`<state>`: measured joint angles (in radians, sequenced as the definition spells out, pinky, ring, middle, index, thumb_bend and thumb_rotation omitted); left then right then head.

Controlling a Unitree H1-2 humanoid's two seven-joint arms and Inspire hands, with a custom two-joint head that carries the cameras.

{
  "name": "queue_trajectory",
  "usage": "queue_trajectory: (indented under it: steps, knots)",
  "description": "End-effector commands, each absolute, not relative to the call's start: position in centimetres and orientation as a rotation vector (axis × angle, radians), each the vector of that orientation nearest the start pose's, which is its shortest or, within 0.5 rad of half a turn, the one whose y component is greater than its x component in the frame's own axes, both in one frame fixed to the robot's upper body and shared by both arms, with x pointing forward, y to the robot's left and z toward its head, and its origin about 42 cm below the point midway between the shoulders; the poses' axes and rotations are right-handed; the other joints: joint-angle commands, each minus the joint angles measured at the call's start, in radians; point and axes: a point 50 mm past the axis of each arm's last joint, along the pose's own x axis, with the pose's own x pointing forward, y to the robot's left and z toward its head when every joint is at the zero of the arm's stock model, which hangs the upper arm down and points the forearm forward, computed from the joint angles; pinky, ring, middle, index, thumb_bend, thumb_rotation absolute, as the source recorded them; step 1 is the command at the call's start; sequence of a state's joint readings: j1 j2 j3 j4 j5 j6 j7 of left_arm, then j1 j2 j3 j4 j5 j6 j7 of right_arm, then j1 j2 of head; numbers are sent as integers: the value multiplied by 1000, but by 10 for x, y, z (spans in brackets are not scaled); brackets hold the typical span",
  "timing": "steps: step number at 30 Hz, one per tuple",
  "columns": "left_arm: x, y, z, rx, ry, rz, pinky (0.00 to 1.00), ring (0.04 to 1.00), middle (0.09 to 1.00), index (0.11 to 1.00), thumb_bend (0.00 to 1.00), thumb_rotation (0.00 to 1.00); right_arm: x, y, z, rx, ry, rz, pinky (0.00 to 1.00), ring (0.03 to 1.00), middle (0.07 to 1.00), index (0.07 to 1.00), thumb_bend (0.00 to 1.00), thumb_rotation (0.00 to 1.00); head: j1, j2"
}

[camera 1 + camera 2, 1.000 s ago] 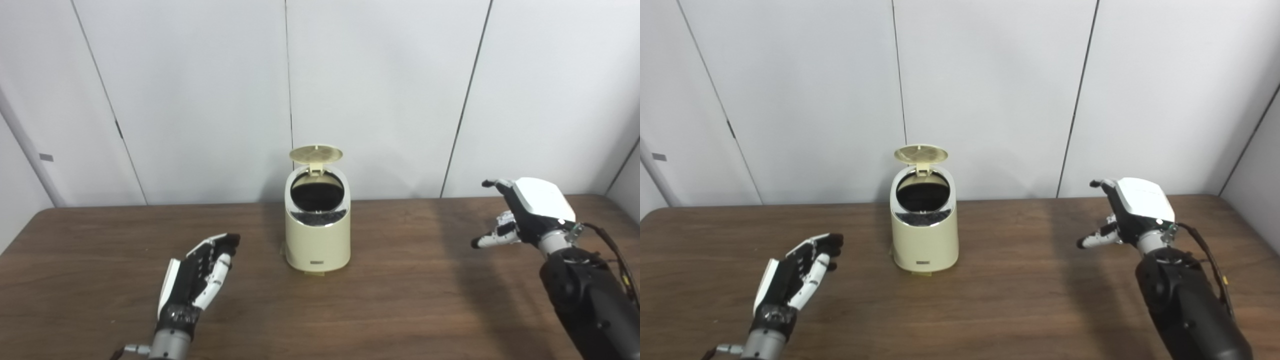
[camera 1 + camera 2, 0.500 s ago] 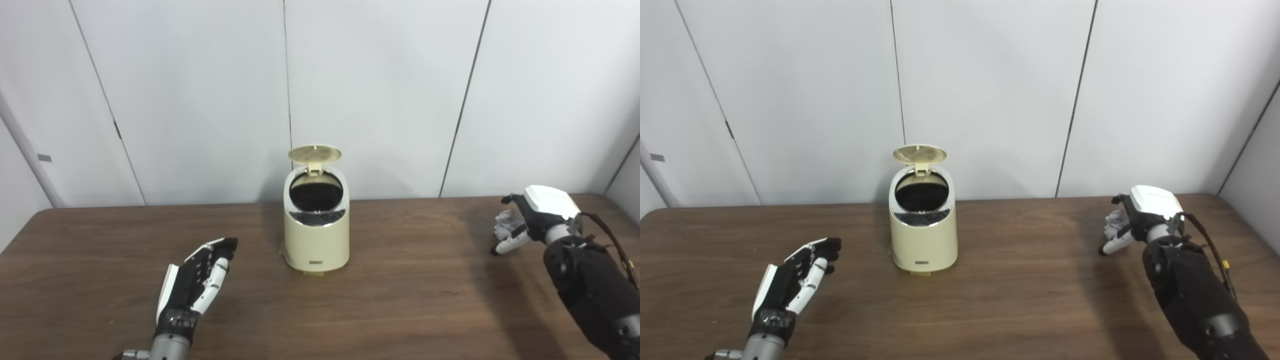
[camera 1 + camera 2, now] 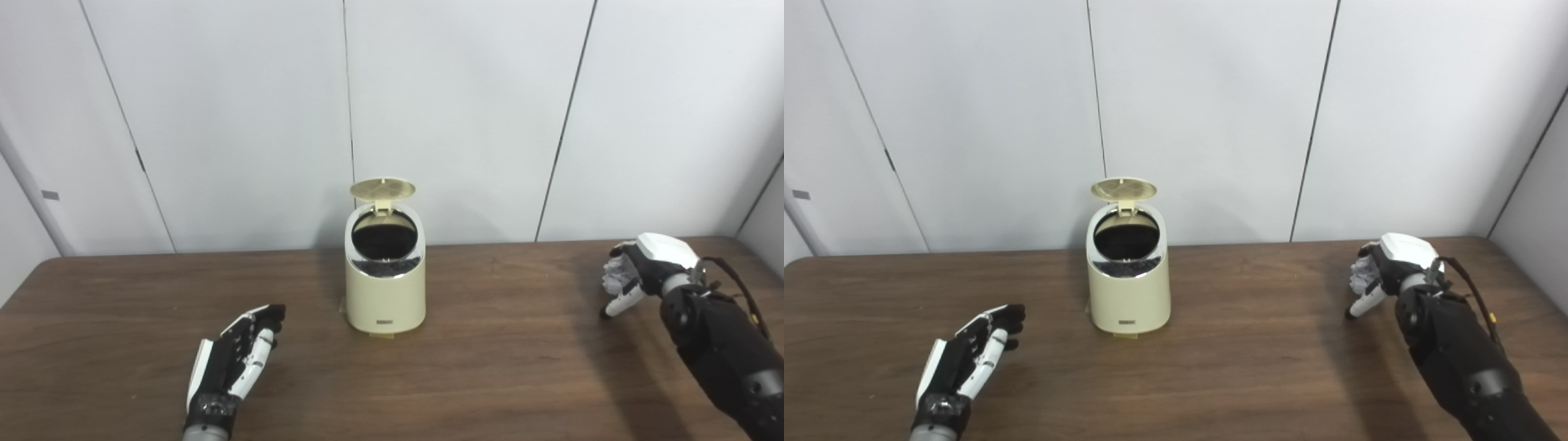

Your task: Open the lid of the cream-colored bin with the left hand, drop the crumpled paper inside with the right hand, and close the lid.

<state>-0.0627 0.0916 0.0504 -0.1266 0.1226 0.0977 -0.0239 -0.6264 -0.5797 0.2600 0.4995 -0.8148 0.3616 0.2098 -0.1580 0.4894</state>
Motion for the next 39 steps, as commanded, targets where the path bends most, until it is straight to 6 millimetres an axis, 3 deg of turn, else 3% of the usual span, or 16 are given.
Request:
queue_trajectory:
  steps: [1,7,11,15,23,29,32,39]
  knots:
    - [308,246,157,204,-160,37,738,788,784,771,144,568,478,-386,244,-1450,270,-95,603,816,905,836,904,213,-2,0]
    - [306,247,155,187,-165,38,741,789,785,770,141,583,486,-387,245,-1456,252,-64,606,753,849,823,869,167,-10,-2]
    - [304,247,152,191,-159,38,746,798,792,773,142,586,489,-385,248,-1469,249,-52,542,667,756,801,838,132,-12,-12]
    - [302,248,151,188,-156,40,742,795,791,771,140,582,494,-385,249,-1488,263,-44,565,700,775,789,814,110,-11,-12]
    - [297,252,154,188,-152,47,741,796,793,778,140,516,507,-390,250,-1501,312,-53,538,659,754,772,802,85,-19,6]
    - [296,254,153,181,-156,42,734,795,791,772,140,526,510,-386,253,-1517,344,-37,464,570,678,757,814,42,-36,2]
    - [295,254,153,181,-160,45,727,788,784,766,144,540,511,-388,251,-1535,378,-33,512,635,718,752,814,52,-46,0]
    - [294,254,155,186,-168,25,740,791,788,771,133,564,514,-387,256,-1599,472,-15,363,511,639,761,809,69,-52,9]
